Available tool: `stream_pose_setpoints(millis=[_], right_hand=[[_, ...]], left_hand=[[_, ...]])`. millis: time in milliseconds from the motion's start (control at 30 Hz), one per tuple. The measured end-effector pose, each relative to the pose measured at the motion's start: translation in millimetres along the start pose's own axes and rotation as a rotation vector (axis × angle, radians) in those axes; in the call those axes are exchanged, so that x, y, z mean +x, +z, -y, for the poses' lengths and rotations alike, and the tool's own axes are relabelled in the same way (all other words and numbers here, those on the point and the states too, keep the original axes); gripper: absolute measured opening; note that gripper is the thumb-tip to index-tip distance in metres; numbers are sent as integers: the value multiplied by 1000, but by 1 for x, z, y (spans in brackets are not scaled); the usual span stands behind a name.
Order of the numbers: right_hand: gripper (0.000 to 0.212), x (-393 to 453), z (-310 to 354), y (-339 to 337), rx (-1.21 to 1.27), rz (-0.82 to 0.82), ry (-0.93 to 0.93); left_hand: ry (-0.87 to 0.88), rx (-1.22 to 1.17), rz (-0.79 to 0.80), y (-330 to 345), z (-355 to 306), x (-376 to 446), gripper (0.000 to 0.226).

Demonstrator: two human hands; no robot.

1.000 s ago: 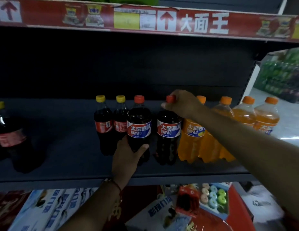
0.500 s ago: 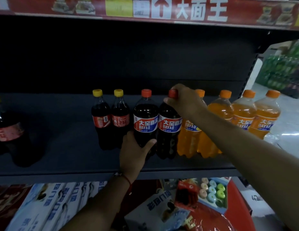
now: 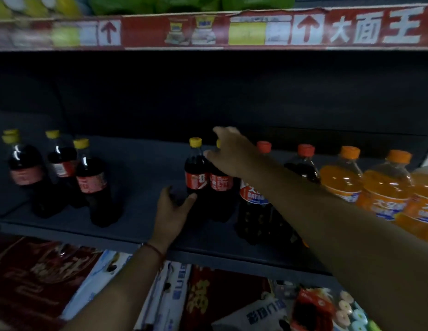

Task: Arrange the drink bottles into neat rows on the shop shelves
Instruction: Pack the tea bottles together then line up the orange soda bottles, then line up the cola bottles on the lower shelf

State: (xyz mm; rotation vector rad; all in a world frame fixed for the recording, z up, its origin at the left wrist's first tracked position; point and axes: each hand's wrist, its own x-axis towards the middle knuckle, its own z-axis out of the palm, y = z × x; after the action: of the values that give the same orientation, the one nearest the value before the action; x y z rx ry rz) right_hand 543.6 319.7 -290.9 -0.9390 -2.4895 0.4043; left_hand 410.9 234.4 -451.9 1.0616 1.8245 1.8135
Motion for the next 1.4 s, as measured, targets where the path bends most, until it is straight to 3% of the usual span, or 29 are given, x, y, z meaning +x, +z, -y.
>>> stream_pose_setpoints(millis=[67, 100, 167, 267, 367, 500, 633, 733, 833, 1033, 1167, 1400], right_hand=[[64, 24, 0, 13, -123, 38, 156], [61, 32, -2, 18, -191, 24, 187], [46, 41, -10, 19, -262, -3, 141], [38, 42, -18, 1, -138, 114, 15], [43, 35, -18, -17, -18, 277, -96], [53, 35, -11, -12, 16, 328, -77], [41, 33, -9, 11, -9, 201, -57], [36, 25, -13, 18, 18, 48, -36], [35, 12, -10, 14, 5, -40, 18], [45, -5, 6, 4, -120, -89, 149], [48, -5, 13, 3, -186, -56, 229], [51, -5, 18, 10, -236, -90, 254]], left_hand=[[-14, 34, 132, 3, 11, 19, 69], [-17, 56, 192, 6, 20, 24, 72], [1, 107, 248, 12, 36, 27, 63], [19, 184, 291, 1, 46, 26, 58], [-20, 249, 426, -25, 40, 21, 55], [-88, 236, 539, -33, 22, 24, 51], [-6, 161, 532, -26, 31, 29, 70], [24, 105, 492, -29, 43, 29, 54], [22, 80, 555, -42, 49, 31, 38], [-59, 5, 654, -49, 49, 40, 52], [-16, 18, 654, -41, 55, 41, 63], [32, 24, 568, -31, 51, 23, 54]])
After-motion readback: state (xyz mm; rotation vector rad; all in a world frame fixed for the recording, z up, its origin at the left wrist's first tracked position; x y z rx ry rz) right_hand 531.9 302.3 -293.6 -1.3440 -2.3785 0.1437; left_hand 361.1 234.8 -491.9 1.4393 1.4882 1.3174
